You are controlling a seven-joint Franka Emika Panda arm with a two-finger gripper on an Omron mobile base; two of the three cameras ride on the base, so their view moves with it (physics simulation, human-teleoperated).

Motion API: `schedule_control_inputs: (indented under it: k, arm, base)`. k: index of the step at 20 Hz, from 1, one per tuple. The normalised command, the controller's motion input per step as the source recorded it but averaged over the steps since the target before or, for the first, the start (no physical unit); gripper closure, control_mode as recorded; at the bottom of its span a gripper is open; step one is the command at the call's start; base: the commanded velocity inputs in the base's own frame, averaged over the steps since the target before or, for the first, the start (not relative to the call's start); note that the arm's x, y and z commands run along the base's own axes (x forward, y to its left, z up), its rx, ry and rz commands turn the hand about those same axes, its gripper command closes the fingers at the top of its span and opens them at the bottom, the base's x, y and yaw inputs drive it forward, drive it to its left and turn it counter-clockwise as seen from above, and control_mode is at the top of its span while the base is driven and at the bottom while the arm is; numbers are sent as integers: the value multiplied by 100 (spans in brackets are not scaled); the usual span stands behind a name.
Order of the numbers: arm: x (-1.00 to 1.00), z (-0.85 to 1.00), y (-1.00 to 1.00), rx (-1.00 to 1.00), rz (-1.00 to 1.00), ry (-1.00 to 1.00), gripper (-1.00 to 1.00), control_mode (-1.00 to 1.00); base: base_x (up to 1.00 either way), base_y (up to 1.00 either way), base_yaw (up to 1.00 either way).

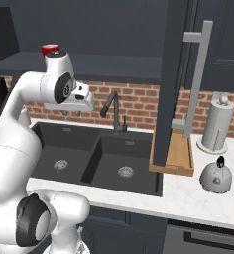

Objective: Pick the kettle from the counter and place it on the tray. Then pick the mug from the cabinet and place it on the tray. Then close the cabinet doors.

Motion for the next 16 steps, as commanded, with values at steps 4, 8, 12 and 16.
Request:
schedule_control_inputs:
  k: [4, 8, 12, 16]
  arm:
    - [-8, -5, -4, 0, 0, -2, -100, -100]
    - [-28, -9, -19, 0, 0, -14, -100, -100]
    - [-39, -14, -28, 0, 0, -28, -100, -100]
    - [-49, -26, -33, 0, -8, -43, -100, -100]
  base:
    - [0, 0, 0]
    - [0, 0, 0]
    - [0, 0, 0]
    - [0, 0, 0]
